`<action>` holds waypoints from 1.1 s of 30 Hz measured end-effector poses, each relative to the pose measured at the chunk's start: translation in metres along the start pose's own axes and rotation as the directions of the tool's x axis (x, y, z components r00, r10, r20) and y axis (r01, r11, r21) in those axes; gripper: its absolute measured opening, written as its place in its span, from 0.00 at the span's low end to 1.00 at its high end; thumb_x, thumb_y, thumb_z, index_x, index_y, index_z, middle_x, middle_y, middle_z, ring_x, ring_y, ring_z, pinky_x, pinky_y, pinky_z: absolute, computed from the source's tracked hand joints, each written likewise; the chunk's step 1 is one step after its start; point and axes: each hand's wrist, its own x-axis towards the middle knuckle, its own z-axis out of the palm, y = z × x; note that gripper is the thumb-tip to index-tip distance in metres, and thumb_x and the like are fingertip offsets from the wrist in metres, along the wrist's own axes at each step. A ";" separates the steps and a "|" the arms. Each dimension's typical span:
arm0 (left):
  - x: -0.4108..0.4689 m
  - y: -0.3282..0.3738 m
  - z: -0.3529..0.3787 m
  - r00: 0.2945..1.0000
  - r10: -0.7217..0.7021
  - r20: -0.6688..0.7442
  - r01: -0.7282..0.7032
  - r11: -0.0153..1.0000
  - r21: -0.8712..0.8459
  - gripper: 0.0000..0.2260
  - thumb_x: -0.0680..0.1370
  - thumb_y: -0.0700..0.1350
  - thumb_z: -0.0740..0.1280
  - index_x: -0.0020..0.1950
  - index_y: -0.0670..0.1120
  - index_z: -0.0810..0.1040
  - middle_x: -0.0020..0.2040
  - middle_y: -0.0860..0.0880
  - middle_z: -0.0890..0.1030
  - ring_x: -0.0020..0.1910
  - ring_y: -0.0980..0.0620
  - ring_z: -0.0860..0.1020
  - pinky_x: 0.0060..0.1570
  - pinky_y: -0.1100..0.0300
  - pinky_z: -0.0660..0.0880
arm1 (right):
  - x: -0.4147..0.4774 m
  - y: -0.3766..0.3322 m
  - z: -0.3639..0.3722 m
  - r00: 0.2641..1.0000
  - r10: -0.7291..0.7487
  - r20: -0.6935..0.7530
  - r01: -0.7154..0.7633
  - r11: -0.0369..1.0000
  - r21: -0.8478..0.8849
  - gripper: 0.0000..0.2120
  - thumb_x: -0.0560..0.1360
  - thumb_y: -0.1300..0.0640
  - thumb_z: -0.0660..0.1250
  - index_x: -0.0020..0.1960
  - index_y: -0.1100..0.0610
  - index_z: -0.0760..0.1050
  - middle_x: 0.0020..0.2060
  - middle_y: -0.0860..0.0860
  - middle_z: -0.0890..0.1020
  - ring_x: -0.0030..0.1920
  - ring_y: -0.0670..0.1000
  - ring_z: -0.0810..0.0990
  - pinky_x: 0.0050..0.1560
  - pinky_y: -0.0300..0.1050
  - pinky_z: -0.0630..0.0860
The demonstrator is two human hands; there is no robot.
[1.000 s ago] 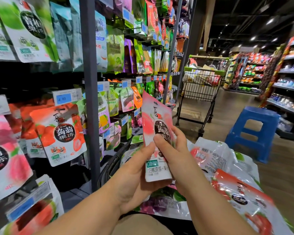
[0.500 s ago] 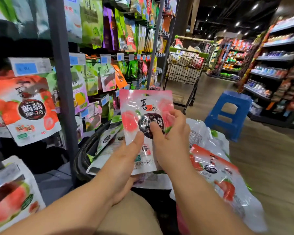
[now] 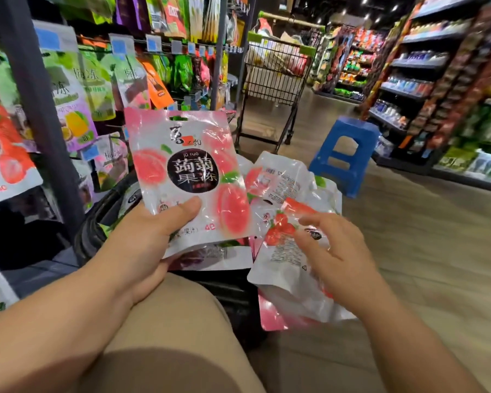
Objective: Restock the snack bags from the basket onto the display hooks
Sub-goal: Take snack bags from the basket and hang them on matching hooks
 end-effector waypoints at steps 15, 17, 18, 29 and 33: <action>-0.004 -0.002 0.000 0.998 0.051 0.026 -0.052 0.997 0.061 0.18 0.70 0.42 0.68 0.60 0.44 0.80 0.52 0.44 0.86 0.51 0.45 0.84 0.49 0.49 0.82 | -0.029 0.015 0.044 0.988 0.050 0.148 0.025 0.885 -0.465 0.42 0.62 0.21 0.42 0.72 0.34 0.64 0.78 0.39 0.56 0.79 0.51 0.46 0.76 0.63 0.43; -0.004 -0.001 0.000 0.998 0.050 0.030 -0.051 0.997 0.061 0.18 0.71 0.42 0.68 0.60 0.45 0.80 0.53 0.44 0.85 0.52 0.45 0.84 0.49 0.50 0.82 | -0.029 0.022 0.050 0.997 -0.008 0.081 0.043 0.891 -0.451 0.36 0.68 0.22 0.45 0.67 0.35 0.71 0.75 0.41 0.65 0.78 0.53 0.55 0.74 0.67 0.51; -0.004 -0.001 0.000 0.998 0.051 0.035 -0.053 0.997 0.061 0.18 0.71 0.42 0.68 0.60 0.45 0.80 0.53 0.44 0.85 0.52 0.45 0.84 0.50 0.50 0.82 | -0.029 0.027 0.054 0.998 -0.053 0.040 0.065 0.894 -0.444 0.32 0.71 0.23 0.47 0.64 0.36 0.75 0.72 0.42 0.70 0.77 0.54 0.61 0.72 0.69 0.57; -0.005 -0.002 0.002 0.995 0.072 0.063 -0.076 0.995 0.066 0.18 0.70 0.42 0.67 0.60 0.45 0.80 0.53 0.45 0.85 0.52 0.45 0.84 0.50 0.52 0.82 | -0.022 0.057 0.075 0.742 -0.517 -0.427 0.442 0.856 -0.268 0.18 0.84 0.45 0.56 0.58 0.52 0.82 0.58 0.45 0.83 0.65 0.55 0.77 0.67 0.65 0.68; -0.005 -0.002 0.001 0.996 0.069 0.058 -0.073 0.994 0.081 0.18 0.71 0.42 0.68 0.60 0.46 0.80 0.53 0.45 0.85 0.53 0.44 0.84 0.53 0.48 0.80 | -0.014 0.058 0.075 0.678 -0.502 -0.536 0.489 0.853 -0.180 0.17 0.84 0.48 0.57 0.60 0.54 0.81 0.59 0.47 0.82 0.64 0.54 0.78 0.64 0.66 0.71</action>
